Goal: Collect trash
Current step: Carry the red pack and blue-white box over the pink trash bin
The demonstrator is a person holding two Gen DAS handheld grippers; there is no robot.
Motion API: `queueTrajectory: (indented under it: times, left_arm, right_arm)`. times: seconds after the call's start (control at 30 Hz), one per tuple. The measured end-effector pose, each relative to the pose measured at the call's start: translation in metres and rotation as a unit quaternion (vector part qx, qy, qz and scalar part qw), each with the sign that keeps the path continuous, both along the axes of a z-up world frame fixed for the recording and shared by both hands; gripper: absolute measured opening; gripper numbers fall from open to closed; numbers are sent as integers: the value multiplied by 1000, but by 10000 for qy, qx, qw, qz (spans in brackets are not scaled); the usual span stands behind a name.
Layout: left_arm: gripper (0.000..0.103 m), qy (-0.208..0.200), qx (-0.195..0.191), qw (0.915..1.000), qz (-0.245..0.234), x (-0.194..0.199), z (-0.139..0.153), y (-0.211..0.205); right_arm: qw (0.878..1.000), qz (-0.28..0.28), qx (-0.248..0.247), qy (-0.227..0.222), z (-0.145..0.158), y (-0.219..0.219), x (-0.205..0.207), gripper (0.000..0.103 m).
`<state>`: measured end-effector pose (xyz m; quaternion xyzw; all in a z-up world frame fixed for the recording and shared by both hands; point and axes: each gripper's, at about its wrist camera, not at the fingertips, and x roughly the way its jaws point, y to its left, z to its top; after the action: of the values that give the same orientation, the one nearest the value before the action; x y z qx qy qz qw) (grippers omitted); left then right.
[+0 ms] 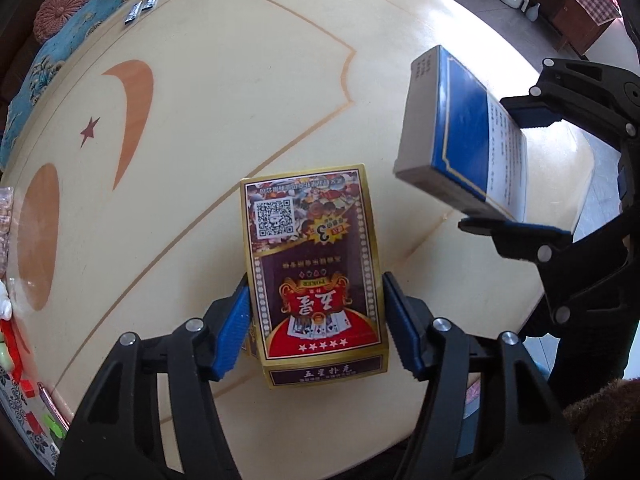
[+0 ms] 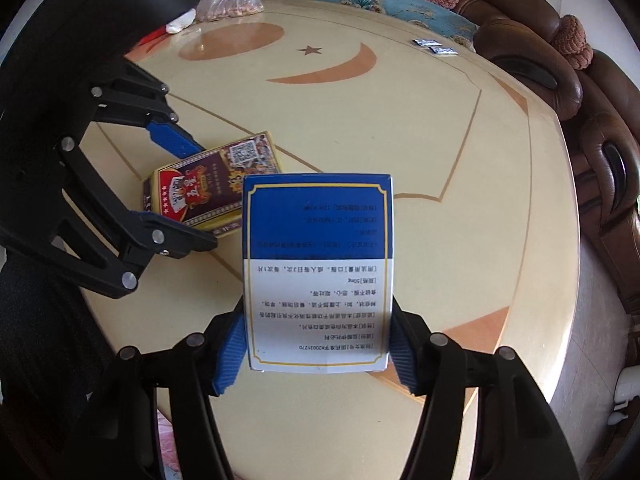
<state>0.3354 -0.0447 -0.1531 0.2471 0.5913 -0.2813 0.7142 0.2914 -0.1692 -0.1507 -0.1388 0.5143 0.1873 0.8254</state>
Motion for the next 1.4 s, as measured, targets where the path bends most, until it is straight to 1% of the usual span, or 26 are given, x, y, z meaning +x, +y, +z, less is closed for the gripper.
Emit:
queueTrajectory:
  times: [0.1, 0.17, 0.3, 0.33, 0.43, 0.6, 0.63, 0.8, 0.97, 1.17, 1.4]
  left_arm:
    - [62, -66, -82, 9998, 191, -9, 10, 11]
    - [62, -180, -78, 9995, 266, -21, 19, 16]
    - [62, -414, -163, 9984, 337, -50, 41, 25]
    - [62, -455, -185, 9981, 360, -59, 50, 19]
    - [62, -592, -225, 9971, 419, -80, 69, 24]
    - [62, -789, -299, 9953, 468, -110, 90, 30]
    - [62, -801, -324, 9953, 446, -108, 91, 32]
    - [62, -1009, -387, 9935, 368, -134, 102, 34]
    - [62, -1230, -440, 9909, 325, -163, 114, 36]
    - [62, -1296, -453, 9901, 299, -186, 114, 37]
    - [62, -1221, -618, 9901, 313, -209, 104, 40]
  right_arm:
    - [9999, -83, 42, -67, 12, -1, -9, 59]
    - [9999, -90, 18, -141, 22, 2, -17, 59]
    - [9996, -118, -13, -240, 39, 9, -32, 59]
    - [9996, -119, -8, -249, 42, 10, -38, 59]
    - [9994, -134, 1, -317, 55, 15, -55, 59]
    - [9988, -113, -34, -479, 76, 23, -84, 59]
    - [9986, -106, -34, -508, 81, 25, -89, 59]
    - [9978, -89, -47, -648, 99, 32, -119, 59]
    - [9973, -93, -33, -730, 109, 37, -146, 59]
    - [9972, -134, -17, -731, 113, 40, -176, 59]
    - [9978, -207, 47, -626, 103, 39, -205, 59]
